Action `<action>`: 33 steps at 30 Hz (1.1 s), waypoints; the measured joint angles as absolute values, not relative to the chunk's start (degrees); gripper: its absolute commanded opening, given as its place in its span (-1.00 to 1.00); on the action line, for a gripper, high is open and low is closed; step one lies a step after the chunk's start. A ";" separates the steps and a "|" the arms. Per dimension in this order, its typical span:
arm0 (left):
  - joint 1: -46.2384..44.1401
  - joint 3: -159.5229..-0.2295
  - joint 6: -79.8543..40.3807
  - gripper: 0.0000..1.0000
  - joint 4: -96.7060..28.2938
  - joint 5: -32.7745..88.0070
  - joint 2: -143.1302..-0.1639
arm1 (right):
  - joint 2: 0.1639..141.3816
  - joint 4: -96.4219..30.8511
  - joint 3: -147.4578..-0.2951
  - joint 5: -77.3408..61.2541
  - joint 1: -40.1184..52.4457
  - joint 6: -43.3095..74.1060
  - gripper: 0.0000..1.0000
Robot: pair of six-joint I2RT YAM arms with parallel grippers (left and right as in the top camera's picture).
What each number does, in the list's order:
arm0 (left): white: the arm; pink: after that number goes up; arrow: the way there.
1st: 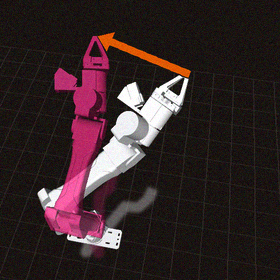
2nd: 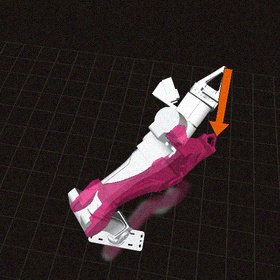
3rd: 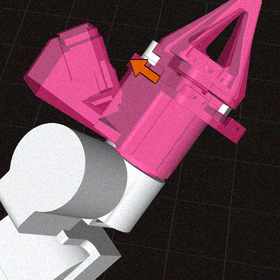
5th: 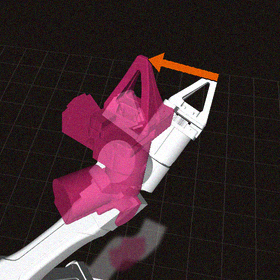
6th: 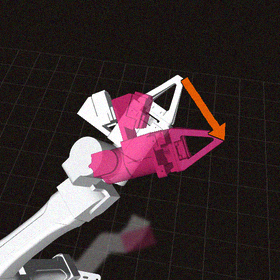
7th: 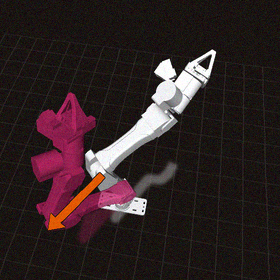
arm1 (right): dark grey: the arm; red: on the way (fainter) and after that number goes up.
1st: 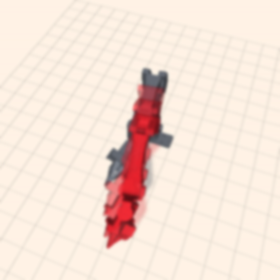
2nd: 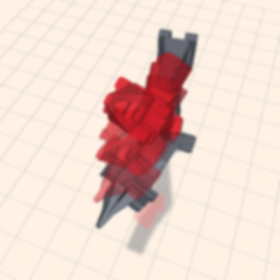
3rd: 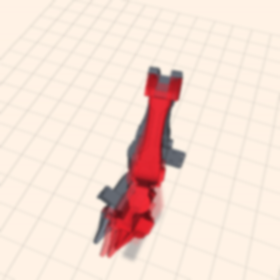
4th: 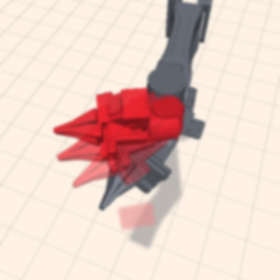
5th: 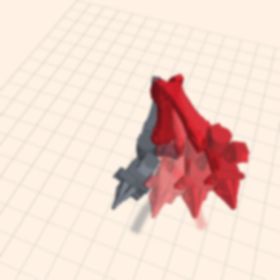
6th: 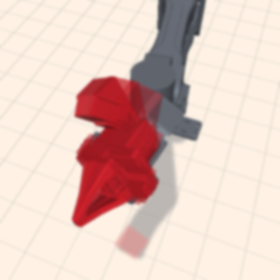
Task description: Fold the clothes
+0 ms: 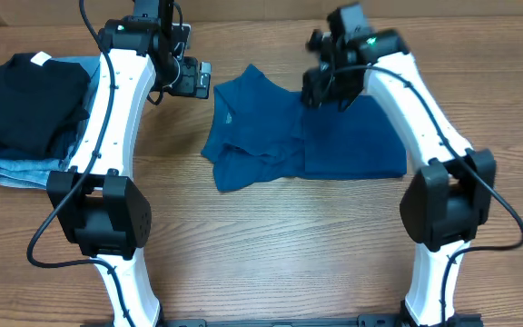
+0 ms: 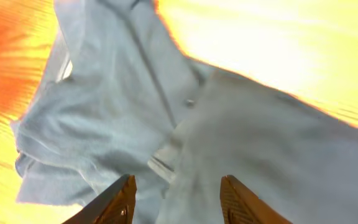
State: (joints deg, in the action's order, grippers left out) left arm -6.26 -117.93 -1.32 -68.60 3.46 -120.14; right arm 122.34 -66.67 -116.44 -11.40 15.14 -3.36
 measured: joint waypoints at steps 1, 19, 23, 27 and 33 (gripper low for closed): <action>-6.26 -117.93 -1.32 1.00 -68.60 3.46 -120.14 | 121.71 -68.07 -117.51 -10.35 14.13 -3.20 -0.04; -6.26 -117.97 -1.32 1.00 -68.88 3.46 -120.14 | 121.25 -67.90 -103.46 -8.78 -8.58 -6.50 0.05; -6.26 -118.08 -1.32 1.00 -69.30 3.46 -120.14 | 121.25 -61.56 -95.88 -11.75 -10.17 -7.86 0.08; -6.26 -118.13 -1.32 1.00 -69.28 3.46 -120.14 | 121.25 -58.06 -90.70 -15.25 -10.68 -9.78 0.19; -6.26 -118.13 -1.32 1.00 -69.28 3.46 -120.14 | 121.25 -51.79 -86.08 -17.23 -10.68 -10.81 0.17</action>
State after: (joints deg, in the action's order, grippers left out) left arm -6.26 -118.13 -1.32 -69.28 3.46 -120.14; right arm 121.25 -51.79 -86.08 -17.23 -10.68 -10.81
